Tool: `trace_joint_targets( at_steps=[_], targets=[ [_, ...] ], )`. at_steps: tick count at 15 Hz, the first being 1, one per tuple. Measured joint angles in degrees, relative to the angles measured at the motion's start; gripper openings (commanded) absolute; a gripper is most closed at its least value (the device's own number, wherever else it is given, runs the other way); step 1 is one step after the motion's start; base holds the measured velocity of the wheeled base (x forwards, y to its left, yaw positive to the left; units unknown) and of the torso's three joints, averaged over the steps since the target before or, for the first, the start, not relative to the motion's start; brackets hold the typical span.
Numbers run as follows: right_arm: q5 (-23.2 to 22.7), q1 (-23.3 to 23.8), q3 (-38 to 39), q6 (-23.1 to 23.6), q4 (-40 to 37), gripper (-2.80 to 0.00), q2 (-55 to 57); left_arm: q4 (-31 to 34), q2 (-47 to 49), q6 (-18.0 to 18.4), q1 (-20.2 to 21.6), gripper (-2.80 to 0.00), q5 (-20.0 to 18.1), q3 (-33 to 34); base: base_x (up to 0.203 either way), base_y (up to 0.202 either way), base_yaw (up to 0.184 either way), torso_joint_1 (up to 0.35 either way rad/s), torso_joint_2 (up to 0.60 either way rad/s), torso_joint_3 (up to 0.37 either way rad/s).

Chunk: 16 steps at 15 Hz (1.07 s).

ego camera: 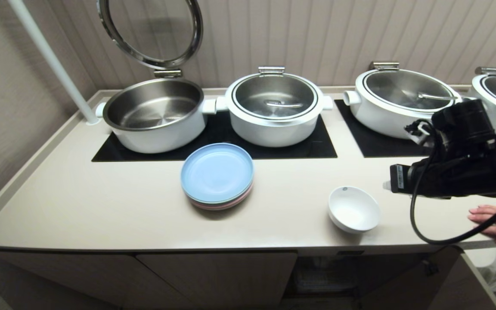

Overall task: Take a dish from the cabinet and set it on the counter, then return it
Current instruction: Pick up the bowl from the table

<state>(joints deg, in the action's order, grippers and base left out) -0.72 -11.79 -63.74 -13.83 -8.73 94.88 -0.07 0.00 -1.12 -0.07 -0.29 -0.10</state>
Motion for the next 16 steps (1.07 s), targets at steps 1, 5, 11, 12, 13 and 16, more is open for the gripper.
trace_joint_targets(
  at_steps=[1,5,11,12,13,16],
  targets=[
    [0.27,0.0,0.09,0.92,0.97,-2.8,-0.92,0.0,0.0,-0.02,0.0,-2.8,0.0,0.0,0.0,0.0,0.0,0.0,0.0,0.0],
    [5.64,0.18,4.69,6.26,8.8,-2.8,-5.63,0.0,0.0,0.01,0.0,-2.8,-0.01,0.0,0.0,0.0,0.0,0.0,0.0,0.0],
    [5.79,4.56,30.37,12.49,27.35,-2.8,-17.84,0.0,0.0,0.02,0.0,-2.8,0.02,0.0,0.0,0.0,0.0,0.0,0.0,0.0],
    [5.76,5.61,35.36,12.87,30.08,-2.8,-20.71,0.0,0.0,0.02,0.0,-2.8,-0.01,0.0,0.0,0.0,0.0,0.0,0.0,0.0],
    [5.76,6.56,39.83,13.09,32.38,-2.8,-23.59,0.0,0.0,0.02,0.0,-2.8,0.0,0.0,0.0,0.0,0.0,0.0,0.0,0.0],
    [5.74,9.43,52.79,13.4,38.12,-2.8,-33.5,0.0,0.0,0.02,0.02,-2.8,0.0,0.0,0.0,0.0,0.0,0.0,0.0,0.0]
  ],
)
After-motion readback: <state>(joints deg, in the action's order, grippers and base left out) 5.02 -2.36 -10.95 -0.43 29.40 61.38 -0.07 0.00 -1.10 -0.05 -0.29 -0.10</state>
